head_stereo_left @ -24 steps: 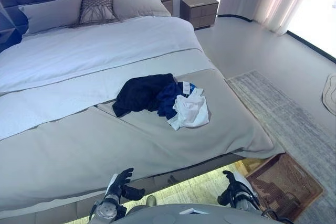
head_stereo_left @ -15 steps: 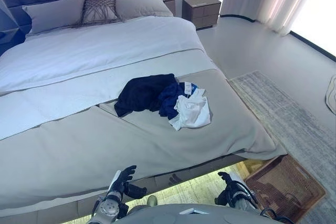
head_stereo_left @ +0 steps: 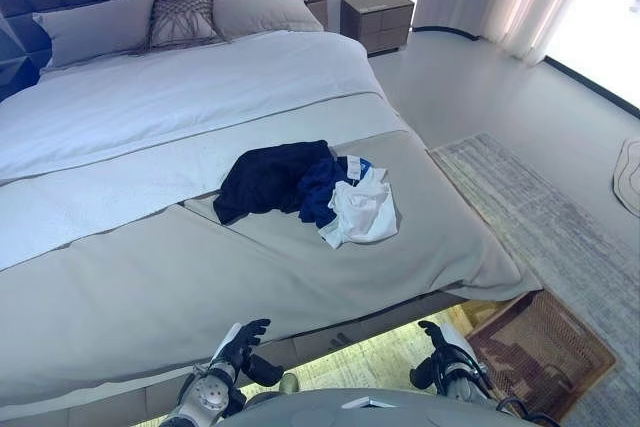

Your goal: Pick up the clothes from the bed and place them into the basket

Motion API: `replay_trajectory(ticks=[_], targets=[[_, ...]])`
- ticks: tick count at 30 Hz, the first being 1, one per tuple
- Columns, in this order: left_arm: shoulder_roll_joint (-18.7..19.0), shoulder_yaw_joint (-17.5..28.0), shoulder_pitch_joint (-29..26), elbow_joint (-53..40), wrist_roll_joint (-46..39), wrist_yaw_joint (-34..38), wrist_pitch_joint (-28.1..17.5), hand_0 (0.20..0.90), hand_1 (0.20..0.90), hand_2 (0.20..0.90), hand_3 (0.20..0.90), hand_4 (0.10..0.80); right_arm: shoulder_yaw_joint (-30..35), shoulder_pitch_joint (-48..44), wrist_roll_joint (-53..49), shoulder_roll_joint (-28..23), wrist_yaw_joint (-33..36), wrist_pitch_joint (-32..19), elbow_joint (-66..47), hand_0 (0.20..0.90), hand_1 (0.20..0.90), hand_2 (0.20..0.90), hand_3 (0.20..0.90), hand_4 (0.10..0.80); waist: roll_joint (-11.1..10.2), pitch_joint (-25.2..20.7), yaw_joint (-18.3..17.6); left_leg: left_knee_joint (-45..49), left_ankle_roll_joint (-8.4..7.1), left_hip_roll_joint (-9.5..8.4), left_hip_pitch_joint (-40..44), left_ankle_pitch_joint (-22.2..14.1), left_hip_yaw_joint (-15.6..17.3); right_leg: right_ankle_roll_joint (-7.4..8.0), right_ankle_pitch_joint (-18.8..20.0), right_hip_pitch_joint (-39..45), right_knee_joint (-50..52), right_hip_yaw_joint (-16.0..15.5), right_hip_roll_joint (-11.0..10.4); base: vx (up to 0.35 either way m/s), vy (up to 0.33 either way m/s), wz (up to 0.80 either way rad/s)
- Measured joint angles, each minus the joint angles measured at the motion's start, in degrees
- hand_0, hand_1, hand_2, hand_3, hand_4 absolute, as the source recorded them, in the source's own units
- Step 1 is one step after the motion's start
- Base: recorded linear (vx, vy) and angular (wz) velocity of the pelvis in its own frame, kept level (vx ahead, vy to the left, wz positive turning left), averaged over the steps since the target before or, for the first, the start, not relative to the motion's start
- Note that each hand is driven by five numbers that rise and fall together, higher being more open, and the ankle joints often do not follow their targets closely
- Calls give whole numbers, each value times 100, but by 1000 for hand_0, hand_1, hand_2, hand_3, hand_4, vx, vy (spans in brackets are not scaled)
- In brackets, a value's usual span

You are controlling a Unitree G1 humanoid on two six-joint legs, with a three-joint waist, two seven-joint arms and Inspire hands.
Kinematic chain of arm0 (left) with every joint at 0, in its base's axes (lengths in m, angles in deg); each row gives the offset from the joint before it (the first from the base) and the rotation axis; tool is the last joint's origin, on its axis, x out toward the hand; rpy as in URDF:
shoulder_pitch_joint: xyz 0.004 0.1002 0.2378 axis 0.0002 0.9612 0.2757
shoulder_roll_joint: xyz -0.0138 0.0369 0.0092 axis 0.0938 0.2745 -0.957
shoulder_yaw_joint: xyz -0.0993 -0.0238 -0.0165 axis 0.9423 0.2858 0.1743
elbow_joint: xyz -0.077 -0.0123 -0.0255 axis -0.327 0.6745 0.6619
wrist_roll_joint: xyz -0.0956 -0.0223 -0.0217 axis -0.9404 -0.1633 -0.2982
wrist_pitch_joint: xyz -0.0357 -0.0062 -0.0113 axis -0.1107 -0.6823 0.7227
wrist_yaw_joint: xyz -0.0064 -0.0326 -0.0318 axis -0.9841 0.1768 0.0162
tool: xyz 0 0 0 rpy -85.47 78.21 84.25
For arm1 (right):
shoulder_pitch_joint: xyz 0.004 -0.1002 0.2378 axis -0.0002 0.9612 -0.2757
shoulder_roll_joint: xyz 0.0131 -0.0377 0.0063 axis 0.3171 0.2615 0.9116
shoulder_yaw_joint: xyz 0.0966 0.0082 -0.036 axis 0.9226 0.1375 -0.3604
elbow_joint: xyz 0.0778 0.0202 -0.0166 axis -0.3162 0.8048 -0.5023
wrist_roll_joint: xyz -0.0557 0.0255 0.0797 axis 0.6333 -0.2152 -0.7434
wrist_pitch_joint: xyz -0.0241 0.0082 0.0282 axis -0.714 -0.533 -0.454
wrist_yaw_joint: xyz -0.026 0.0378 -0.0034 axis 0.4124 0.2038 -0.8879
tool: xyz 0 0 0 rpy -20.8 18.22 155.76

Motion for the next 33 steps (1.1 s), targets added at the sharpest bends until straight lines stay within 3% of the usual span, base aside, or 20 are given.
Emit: replay_trajectory(ticks=[6, 18, 28, 29, 31, 32, 33], targets=[[-2, 2, 22, -170, -19, -44, -253, 900, 900, 900, 900, 800, 3, -1, -45, -3, -1, 60, 1, 900, 900, 900, 900, 800, -1, 1, 15, 0, 0, 2, -1, 0, -2, -4, -3, -2, 0, 0, 2, -5, -2, 0], [-3, -235, -75, -176, -1, -409, -205, 900, 900, 900, 900, 800, 8, -120, -204, -21, 192, 65, -29, 900, 900, 900, 900, 800, 109, 106, 6, 1, -5, -9, -35, -9, 88, 6, 4, -28, 3, 24, -13, 8, 28, -1], [294, -234, -158, -1052, -271, -549, 56, 900, 900, 900, 900, 800, 7, -758, -654, -384, 447, 83, -757, 900, 900, 900, 900, 800, -64, 469, 185, 5, 68, -121, 0, -53, 50, 14, -2, -5, 100, -52, -119, 49, 113, 3], [415, -243, -167, -1299, -270, -608, 148, 900, 900, 900, 900, 800, 7, -891, -655, -518, 529, 96, -978, 900, 900, 900, 900, 800, -50, 552, 172, 4, 121, -128, 5, -92, 51, 43, -59, -157, 449, -39, -157, 107, -1, 1], [682, -469, -338, -1755, -268, -637, 240, 900, 900, 900, 900, 800, 15, -1019, -716, -926, 594, 110, -1561, 900, 900, 900, 900, 800, 167, 848, 138, 28, 244, -24, 60, -93, -148, 121, -245, -1002, 2293, 215, -177, 187, -123, 34], [862, -505, -392, -1974, -268, -632, 254, 900, 900, 900, 900, 800, 22, -1020, -724, -1052, 629, 109, -1716, 900, 900, 900, 900, 800, 113, 928, 95, 36, 329, -63, 129, -36, -338, 235, -545, -1368, 3084, 405, -225, 186, -244, 76], [1075, -505, -413, -2185, -271, -617, 299, 900, 900, 900, 900, 800, 14, -1020, -754, -1104, 630, 115, -1798, 900, 900, 900, 900, 800, -24, 943, 53, 36, 332, -136, 127, -28, -527, 220, -667, -1482, 3107, 676, -188, 100, -295, 87]])
